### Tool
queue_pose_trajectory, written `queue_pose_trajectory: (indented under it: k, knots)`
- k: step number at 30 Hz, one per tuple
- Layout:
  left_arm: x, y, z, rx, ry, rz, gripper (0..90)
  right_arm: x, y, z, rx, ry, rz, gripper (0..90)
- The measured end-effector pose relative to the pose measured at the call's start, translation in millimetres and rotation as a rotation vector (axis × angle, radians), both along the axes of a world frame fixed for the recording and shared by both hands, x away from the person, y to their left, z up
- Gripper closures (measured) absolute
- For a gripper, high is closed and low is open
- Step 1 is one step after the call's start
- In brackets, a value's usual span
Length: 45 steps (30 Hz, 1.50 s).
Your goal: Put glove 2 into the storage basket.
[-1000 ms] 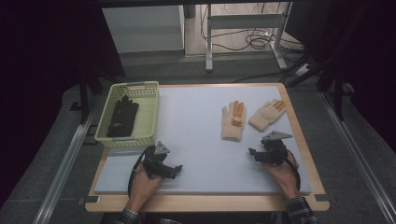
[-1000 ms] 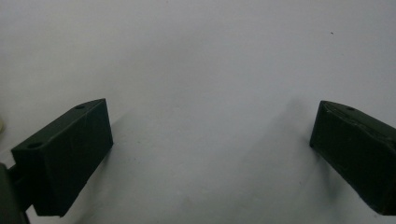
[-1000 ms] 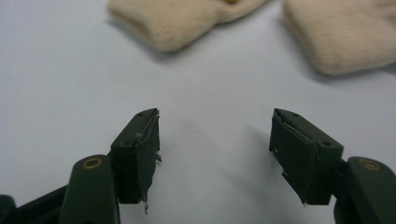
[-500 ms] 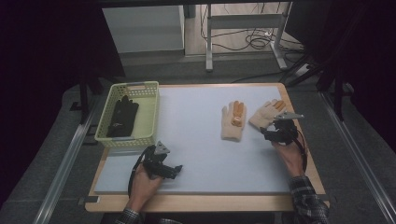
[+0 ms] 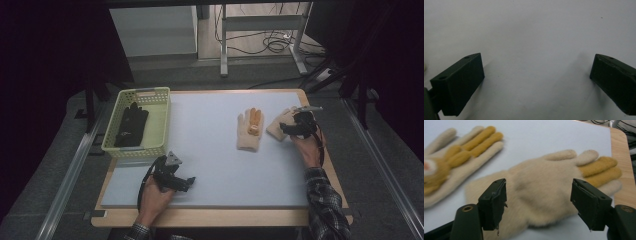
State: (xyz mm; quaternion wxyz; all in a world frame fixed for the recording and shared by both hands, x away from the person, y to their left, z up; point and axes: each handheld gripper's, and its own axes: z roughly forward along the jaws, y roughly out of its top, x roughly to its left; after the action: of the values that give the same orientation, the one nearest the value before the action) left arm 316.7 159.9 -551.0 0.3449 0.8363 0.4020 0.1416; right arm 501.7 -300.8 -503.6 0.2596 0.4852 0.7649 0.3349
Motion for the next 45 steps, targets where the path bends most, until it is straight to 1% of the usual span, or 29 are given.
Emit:
queue_pose_trajectory:
  k: [1,2,4,9,11,13,14,15,16,17,21,22,24,25,26,27,28,30,32,33,35,37,40,42,43,45]
  knots:
    - [0.0,0.0,0.0,0.000,0.000,0.000,0.0,7.0,1.1,-2.3,-0.002,0.005,-0.009,25.2]
    - [0.0,0.0,0.0,0.000,0.000,0.000,0.0,7.0,1.1,-2.3,-0.002,0.005,-0.009,25.2]
    - [0.0,0.0,0.0,0.000,0.000,0.000,0.0,11.9,1.9,-4.6,-0.003,0.007,-0.019,23.8]
    - [-0.1,-0.1,-0.1,0.000,-0.001,0.000,0.0,23.0,0.3,-14.1,-0.009,0.025,-0.042,23.6]
    - [0.0,0.0,0.0,0.000,0.000,0.000,0.0,26.0,-1.0,-17.4,-0.001,0.049,-0.051,31.3]
    - [0.0,-0.1,-0.1,0.000,0.000,0.001,0.0,24.2,-0.8,-16.8,0.007,0.054,-0.046,46.4]
    - [0.0,-0.1,-0.1,0.000,0.000,0.001,0.0,24.2,-0.8,-16.8,0.007,0.054,-0.046,46.4]
    - [0.0,-0.1,-0.1,0.000,0.000,0.000,0.0,22.9,0.2,-16.5,0.010,0.055,-0.041,49.3]
    - [-0.1,-0.1,-0.1,0.000,0.000,0.001,0.0,20.8,1.1,-16.0,0.015,0.060,-0.049,55.2]
    - [-0.1,-0.1,-0.1,0.000,0.000,0.001,0.0,19.8,0.8,-15.8,0.014,0.059,-0.050,57.3]
    - [-0.1,0.0,0.0,0.000,0.000,0.000,0.0,16.7,0.3,-13.9,0.009,0.063,-0.041,60.8]
    - [0.0,0.0,0.0,0.000,0.000,0.000,0.0,14.1,-0.1,-11.6,0.003,0.068,-0.029,61.2]
    - [0.0,0.0,0.0,0.000,0.000,0.000,0.0,12.7,-0.3,-10.6,0.002,0.069,-0.023,61.2]
    - [0.0,0.0,0.0,0.000,0.000,0.000,0.0,7.4,-1.9,-6.7,0.005,0.060,-0.007,61.2]
    - [0.0,0.0,0.0,0.000,0.000,0.000,0.0,4.5,-2.4,-4.5,0.009,0.053,-0.002,61.1]
    - [0.0,0.0,0.0,0.000,0.000,0.000,0.0,4.5,-2.4,-4.5,0.009,0.053,-0.002,61.1]
    - [0.0,0.0,0.0,0.000,0.000,0.000,0.0,-1.6,-3.3,0.3,0.016,0.039,0.017,61.0]
    - [0.0,0.0,0.0,0.000,0.000,0.000,0.0,-4.1,-3.2,2.2,0.017,0.034,0.023,61.0]
    - [0.0,0.0,0.0,0.000,0.000,0.000,0.0,-11.4,-2.2,7.9,0.021,0.022,0.045,60.8]
    - [0.0,0.0,-0.1,0.000,0.000,0.000,0.0,-17.8,-1.2,13.1,0.028,0.017,0.065,60.7]
    - [-0.1,-0.2,-0.2,-0.003,-0.001,0.002,0.0,-20.1,-0.8,14.9,0.030,0.014,0.073,60.7]
    - [-0.1,-0.2,-0.2,-0.003,-0.001,0.002,0.0,-30.4,2.0,22.4,0.055,0.006,0.103,60.6]
    - [-0.1,-0.1,-0.2,-0.002,-0.001,0.002,0.0,-40.1,5.0,29.6,0.082,0.001,0.141,60.6]
    - [-0.1,-0.1,-0.1,-0.002,-0.001,0.002,0.0,-46.4,8.2,34.2,0.088,-0.002,0.164,60.6]
    - [-0.1,-0.1,-0.1,-0.002,-0.001,0.002,0.0,-46.4,8.2,34.2,0.088,-0.002,0.164,60.6]
    - [-0.1,-0.1,-0.2,-0.002,-0.001,0.001,0.0,-54.7,13.6,39.8,0.087,-0.013,0.196,60.5]
